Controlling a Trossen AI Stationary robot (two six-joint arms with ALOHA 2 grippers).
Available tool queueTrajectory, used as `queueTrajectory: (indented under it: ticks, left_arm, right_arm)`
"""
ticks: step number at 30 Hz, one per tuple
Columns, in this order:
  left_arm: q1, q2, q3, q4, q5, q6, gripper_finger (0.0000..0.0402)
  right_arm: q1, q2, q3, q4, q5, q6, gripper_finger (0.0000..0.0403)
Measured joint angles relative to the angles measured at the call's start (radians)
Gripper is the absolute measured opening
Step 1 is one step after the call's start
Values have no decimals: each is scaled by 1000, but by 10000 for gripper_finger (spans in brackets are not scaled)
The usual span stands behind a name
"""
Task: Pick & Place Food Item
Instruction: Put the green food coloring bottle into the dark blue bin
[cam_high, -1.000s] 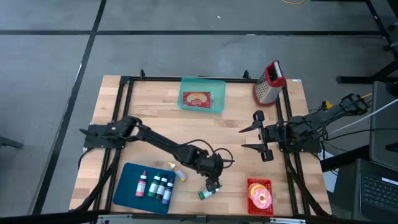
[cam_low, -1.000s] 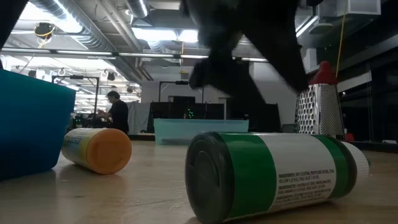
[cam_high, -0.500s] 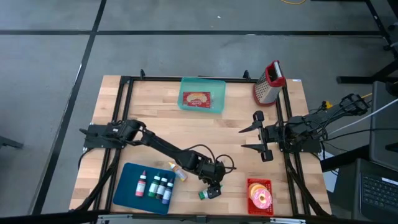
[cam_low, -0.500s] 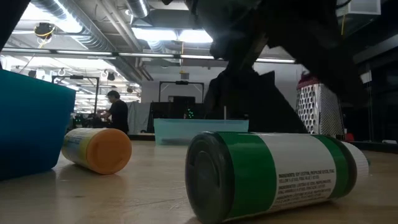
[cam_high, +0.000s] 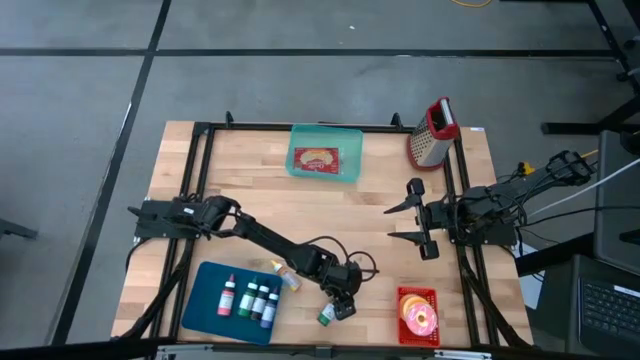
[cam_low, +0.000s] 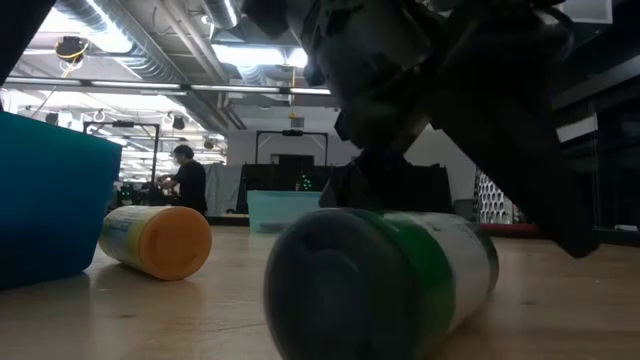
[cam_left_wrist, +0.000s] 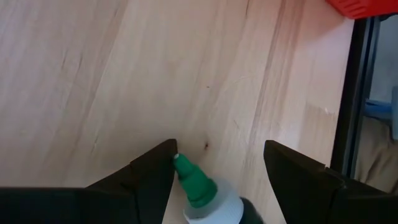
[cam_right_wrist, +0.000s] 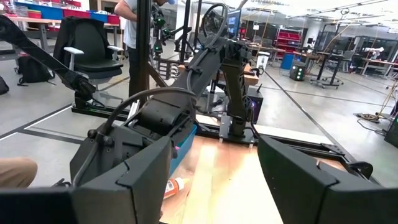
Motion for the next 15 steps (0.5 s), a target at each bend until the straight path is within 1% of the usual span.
queueTrajectory:
  ticks: [4,11,15]
  left_arm:
    - [-6,1,0,-19,6,-30,240]
    - [-23,-7,1,-116,-70,-84,239]
    - [-25,-7,0,-122,-71,-137,239]
  right_arm:
    - [0,0,0,-1,0,0,245]
    - [0,0,0,-17,0,17,245]
    - [0,0,0,-18,0,18,245]
